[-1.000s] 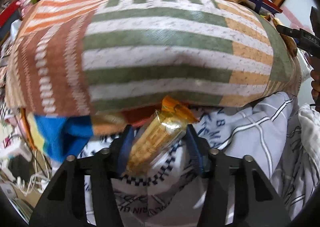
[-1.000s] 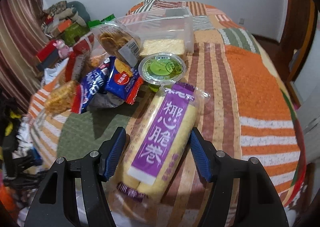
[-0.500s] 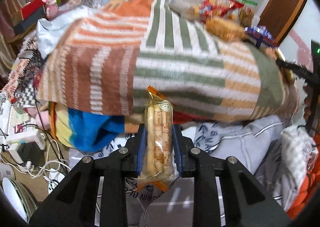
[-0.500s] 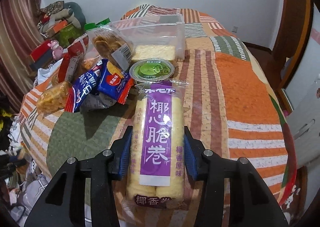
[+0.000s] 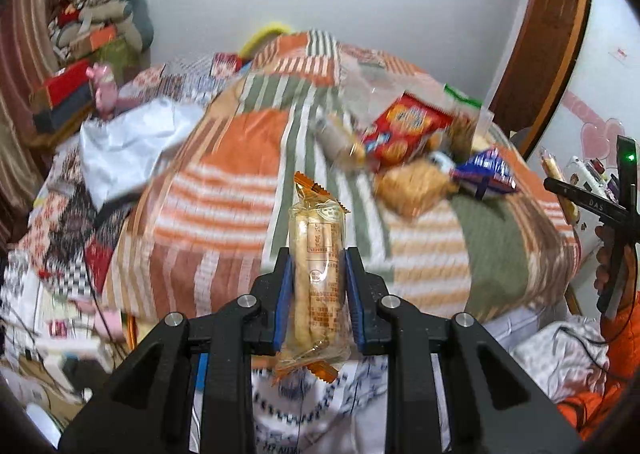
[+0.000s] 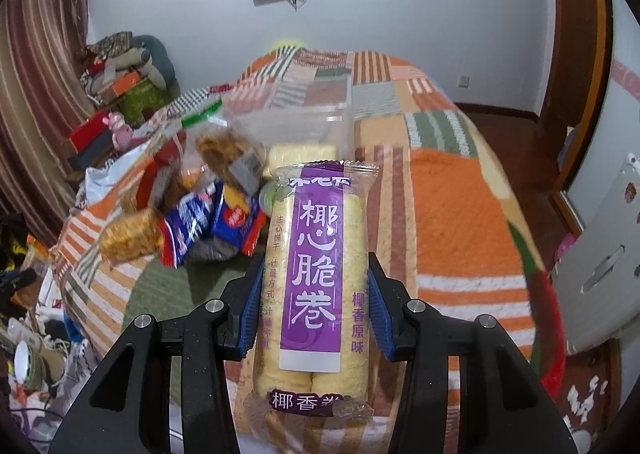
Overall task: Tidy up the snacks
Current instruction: 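Grasp the purple coconut roll pack with the right gripper and lift it while the left gripper holds its pack, then carry both packs over the clear plastic box and open both grippers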
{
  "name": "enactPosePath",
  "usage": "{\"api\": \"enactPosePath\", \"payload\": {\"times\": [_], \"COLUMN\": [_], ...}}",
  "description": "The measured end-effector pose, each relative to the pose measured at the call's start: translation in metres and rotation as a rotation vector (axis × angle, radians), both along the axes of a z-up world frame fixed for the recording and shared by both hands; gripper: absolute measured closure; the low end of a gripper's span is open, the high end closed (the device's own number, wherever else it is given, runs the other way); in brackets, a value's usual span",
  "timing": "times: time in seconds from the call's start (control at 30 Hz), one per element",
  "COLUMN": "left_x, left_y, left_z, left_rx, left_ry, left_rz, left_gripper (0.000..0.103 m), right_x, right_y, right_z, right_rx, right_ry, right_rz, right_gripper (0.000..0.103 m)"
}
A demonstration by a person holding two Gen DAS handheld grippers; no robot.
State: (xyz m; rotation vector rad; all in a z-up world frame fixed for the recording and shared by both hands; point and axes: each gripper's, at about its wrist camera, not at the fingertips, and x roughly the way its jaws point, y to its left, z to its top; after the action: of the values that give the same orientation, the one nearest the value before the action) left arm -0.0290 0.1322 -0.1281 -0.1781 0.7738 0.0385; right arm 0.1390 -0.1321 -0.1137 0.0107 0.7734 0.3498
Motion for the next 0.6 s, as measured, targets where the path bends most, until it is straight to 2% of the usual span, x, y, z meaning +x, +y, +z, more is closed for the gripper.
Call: {"api": "enactPosePath", "payload": {"times": [0.3,0.6], "left_x": [0.06,0.126], "left_y": [-0.007,-0.022], "left_z": [0.029,0.044], "left_rx": [-0.007,-0.007], "left_ry": [-0.086,-0.124], "left_rz": [-0.028,-0.071], "left_gripper": [0.078,0.078], "right_x": [0.014,0.043], "right_y": [0.002,0.011], "right_z": [0.025,0.042], "right_rx": [0.027,0.031], "right_ry": [-0.077,-0.145], "right_rz": [-0.004,0.004], "right_gripper": [0.06,0.06]}}
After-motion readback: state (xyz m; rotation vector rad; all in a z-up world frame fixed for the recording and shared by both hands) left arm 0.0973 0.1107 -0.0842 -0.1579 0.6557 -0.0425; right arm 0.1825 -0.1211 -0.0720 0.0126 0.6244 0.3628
